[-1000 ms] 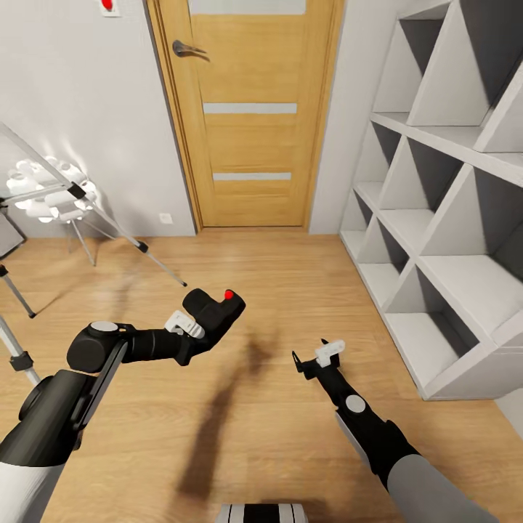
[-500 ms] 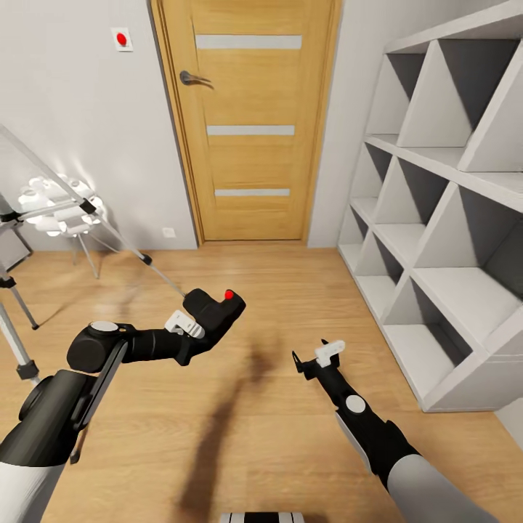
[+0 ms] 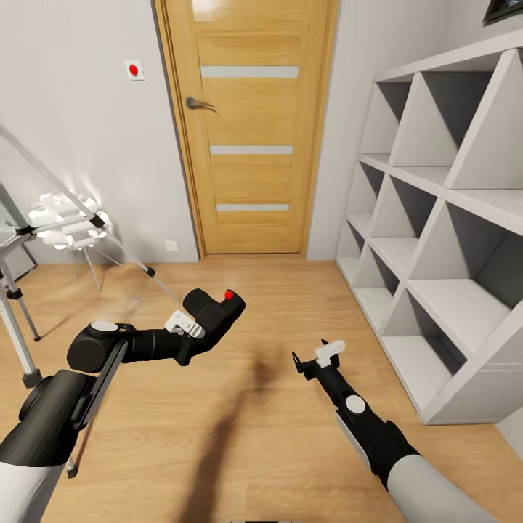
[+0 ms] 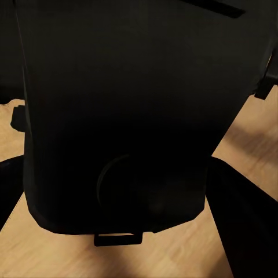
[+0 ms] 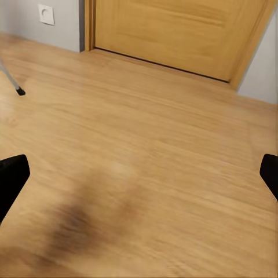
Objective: Attach the digital camera to the camera tripod in the bedroom.
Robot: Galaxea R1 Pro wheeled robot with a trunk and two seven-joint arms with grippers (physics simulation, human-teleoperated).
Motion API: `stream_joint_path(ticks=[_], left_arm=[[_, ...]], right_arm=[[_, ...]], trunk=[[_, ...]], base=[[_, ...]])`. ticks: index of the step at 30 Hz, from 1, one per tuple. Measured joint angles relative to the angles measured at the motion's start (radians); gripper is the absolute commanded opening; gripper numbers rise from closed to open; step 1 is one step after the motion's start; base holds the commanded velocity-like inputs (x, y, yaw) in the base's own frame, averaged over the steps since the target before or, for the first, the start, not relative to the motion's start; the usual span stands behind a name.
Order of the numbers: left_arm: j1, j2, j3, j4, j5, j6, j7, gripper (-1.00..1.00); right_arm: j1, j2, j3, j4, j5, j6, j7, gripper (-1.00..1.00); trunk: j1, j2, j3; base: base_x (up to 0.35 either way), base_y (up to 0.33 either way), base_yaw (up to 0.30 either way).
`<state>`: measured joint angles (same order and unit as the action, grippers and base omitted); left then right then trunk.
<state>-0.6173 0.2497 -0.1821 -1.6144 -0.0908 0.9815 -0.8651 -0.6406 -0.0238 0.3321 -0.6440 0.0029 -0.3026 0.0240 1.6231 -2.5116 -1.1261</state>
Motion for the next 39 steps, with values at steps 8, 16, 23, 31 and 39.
stream_joint_path(ticks=[8, 16, 23, 31, 39], left_arm=[[0.000, 0.000, 0.000, 0.000, 0.000, 0.000, 0.000, -1.00], [0.000, 0.000, 0.000, 0.000, 0.000, 0.000, 0.000, -1.00], [0.000, 0.000, 0.000, 0.000, 0.000, 0.000, 0.000, -1.00], [0.000, 0.000, 0.000, 0.000, 0.000, 0.000, 0.000, -1.00], [0.000, 0.000, 0.000, 0.000, 0.000, 0.000, 0.000, -1.00]], right_arm=[[0.000, 0.000, 0.000, 0.002, 0.000, 0.000, -0.001, 1.00], [0.000, 0.000, 0.000, 0.002, 0.000, 0.000, -0.001, 1.00], [0.000, 0.000, 0.000, 0.002, 0.000, 0.000, 0.000, 1.00], [0.000, 0.000, 0.000, 0.002, 0.000, 0.000, 0.000, 1.00], [0.000, 0.000, 0.000, 0.002, 0.000, 0.000, -0.001, 1.00]], trunk=[[-0.004, 0.002, 0.031], [-0.007, 0.004, 0.062], [-0.010, 0.005, 0.089], [-0.014, 0.007, 0.120], [-0.018, 0.009, 0.151]], base=[[0.000, 0.000, 0.000], [0.000, 0.000, 0.000], [0.000, 0.000, 0.000], [0.000, 0.000, 0.000], [0.000, 0.000, 0.000]])
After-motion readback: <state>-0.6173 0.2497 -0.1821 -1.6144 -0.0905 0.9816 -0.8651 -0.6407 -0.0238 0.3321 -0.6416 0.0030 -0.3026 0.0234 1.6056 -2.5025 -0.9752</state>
